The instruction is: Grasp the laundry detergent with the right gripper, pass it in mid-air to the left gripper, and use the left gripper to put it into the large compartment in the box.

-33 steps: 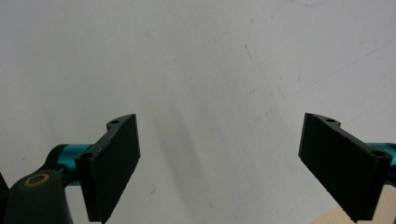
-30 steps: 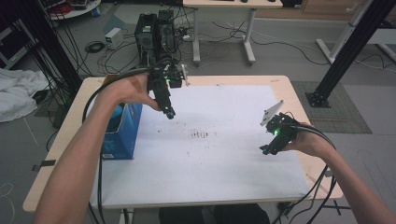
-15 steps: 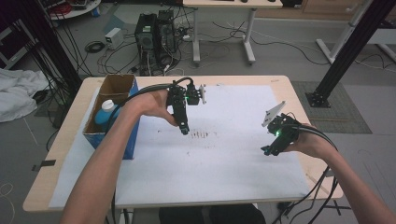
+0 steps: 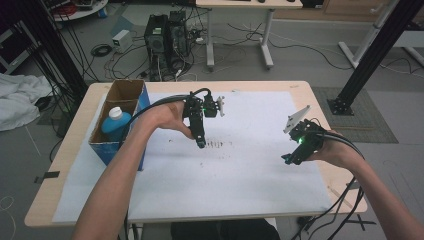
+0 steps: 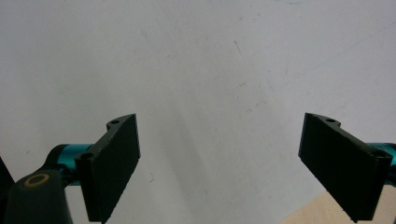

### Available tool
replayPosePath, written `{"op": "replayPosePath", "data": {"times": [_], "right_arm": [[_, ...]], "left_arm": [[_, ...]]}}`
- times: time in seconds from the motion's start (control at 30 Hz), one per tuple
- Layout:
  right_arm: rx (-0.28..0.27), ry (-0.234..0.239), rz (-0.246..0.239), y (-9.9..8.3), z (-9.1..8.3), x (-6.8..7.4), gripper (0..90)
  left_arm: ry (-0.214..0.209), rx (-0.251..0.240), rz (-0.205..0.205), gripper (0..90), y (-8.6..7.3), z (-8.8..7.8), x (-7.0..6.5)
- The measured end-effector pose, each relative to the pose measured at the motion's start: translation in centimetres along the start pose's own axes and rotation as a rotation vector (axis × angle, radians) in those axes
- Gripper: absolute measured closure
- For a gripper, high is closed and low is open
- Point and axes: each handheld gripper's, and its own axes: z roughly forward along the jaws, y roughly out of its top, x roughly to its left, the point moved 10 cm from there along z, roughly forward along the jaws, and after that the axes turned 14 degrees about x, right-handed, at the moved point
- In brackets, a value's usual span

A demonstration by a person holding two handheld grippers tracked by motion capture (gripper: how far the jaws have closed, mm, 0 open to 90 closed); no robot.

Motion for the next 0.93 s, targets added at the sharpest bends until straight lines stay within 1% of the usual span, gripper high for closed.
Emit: {"op": "replayPosePath", "data": {"times": [0.03,0.1,0.3,0.33,0.4,0.53,0.6,0.73,0.83,0.93], "right_arm": [[-0.003,-0.001,0.002,0.05,0.04,0.05,11.8],[-0.001,-0.006,-0.009,0.07,0.01,0.02,11.8],[-0.002,-0.008,0.001,0.04,-0.11,-0.02,11.8],[0.000,-0.009,0.002,0.01,-0.17,-0.05,11.8],[-0.006,-0.010,0.001,0.07,-0.14,-0.06,11.8],[0.004,-0.012,0.002,-0.03,-0.10,-0.03,11.8],[-0.002,-0.011,0.008,0.02,-0.02,0.01,11.8],[-0.001,-0.013,0.005,-0.02,-0.07,-0.06,11.8],[-0.005,-0.014,0.009,0.01,-0.04,-0.08,11.8],[-0.007,-0.011,0.014,0.06,0.07,-0.04,11.8]], "left_arm": [[0.003,0.002,0.000,18.0,-0.03,0.00,-0.01],[0.001,0.001,0.004,18.0,-0.07,-0.02,-0.09],[-0.002,-0.004,-0.004,18.0,-0.15,0.05,-0.17],[0.000,-0.004,0.003,18.0,-0.17,0.02,-0.11],[0.000,-0.005,0.003,18.0,-0.17,0.01,-0.10],[-0.003,-0.003,0.001,18.0,-0.16,0.08,-0.19],[-0.003,0.000,0.004,18.0,-0.16,0.08,-0.20],[0.004,-0.005,0.006,18.0,-0.07,0.05,-0.18],[0.010,-0.010,0.000,18.0,-0.07,0.15,-0.07],[0.004,-0.015,-0.005,18.0,-0.23,0.39,-0.04]]}}
